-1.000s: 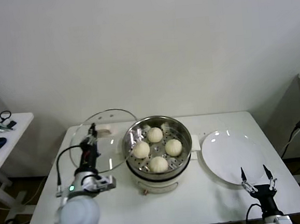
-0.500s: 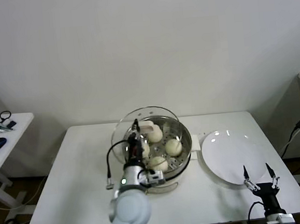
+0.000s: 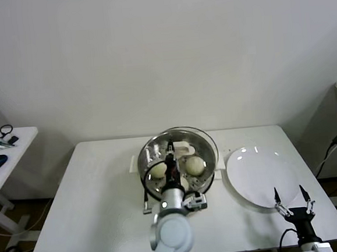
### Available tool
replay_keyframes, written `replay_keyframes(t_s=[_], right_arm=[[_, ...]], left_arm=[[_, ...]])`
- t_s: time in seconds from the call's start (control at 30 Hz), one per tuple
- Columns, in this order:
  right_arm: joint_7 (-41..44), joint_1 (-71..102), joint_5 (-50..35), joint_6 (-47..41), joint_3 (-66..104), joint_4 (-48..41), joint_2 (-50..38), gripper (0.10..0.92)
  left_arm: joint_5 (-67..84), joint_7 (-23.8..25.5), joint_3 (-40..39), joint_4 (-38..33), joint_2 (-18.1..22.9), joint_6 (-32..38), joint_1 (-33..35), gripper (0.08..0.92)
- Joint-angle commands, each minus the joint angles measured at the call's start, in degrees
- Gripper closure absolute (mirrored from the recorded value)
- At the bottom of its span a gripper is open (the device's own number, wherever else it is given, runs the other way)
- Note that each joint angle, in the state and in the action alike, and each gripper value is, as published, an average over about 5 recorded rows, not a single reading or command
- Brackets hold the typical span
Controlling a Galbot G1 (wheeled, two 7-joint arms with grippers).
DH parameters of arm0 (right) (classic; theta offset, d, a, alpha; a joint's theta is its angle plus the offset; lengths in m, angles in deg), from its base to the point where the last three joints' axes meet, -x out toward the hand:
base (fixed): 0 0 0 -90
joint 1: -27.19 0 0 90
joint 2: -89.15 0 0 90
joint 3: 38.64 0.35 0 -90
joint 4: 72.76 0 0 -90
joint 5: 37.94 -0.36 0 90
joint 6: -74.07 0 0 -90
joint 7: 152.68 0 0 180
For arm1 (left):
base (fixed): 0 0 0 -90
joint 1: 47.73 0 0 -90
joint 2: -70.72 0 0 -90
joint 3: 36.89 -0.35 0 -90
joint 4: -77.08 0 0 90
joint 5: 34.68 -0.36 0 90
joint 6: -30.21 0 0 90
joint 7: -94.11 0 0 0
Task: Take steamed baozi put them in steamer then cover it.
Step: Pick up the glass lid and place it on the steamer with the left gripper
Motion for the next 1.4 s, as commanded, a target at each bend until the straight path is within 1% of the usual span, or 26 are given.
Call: replay_keyframes(t_s=[0.03,0.2,0.57,0.93,1.23,1.3,1.4], right_arm=[[-0.02,-0.03,-0.25,0.43,-0.01,-0.13,0.08,0.203],[0.0,-0.05,-0.23,0.49,0.04,-0.13,0.16,0.203],[0.1,-0.19,-0.02,0.44,0.05,-0.33,0.36,0.203],[-0.01,-0.37,0.4,0.5,-0.16,-0.23,1.1,0.203],[0.43,-0.36,1.01,-0.1,-0.3,0.13,0.97,0.203],[0.76,-0.38,1.2,-0.41,-0.29,0.28,0.83,0.203],[1.16,-0.53,1.34,-0.92,-0.34,0.44,0.71,0.203]], left_arm=[[-3.45,0.05,-1.32,2.73,2.58,-0.25,-0.24,0.859],[-4.73,-0.09,-0.66,3.24,2.84,0.1,0.18,0.859],[-5.73,1.32,0.93,3.65,1.26,-0.38,-0.56,0.859],[-5.7,1.68,0.9,4.12,1.47,-0.27,-0.11,0.859],[-5.39,2.42,1.33,3.35,0.17,-0.3,0.04,0.859],[-4.99,2.29,1.2,2.86,0.07,-0.26,0.09,0.853],[-3.76,2.23,0.49,1.86,-0.26,-0.18,0.2,0.81]])
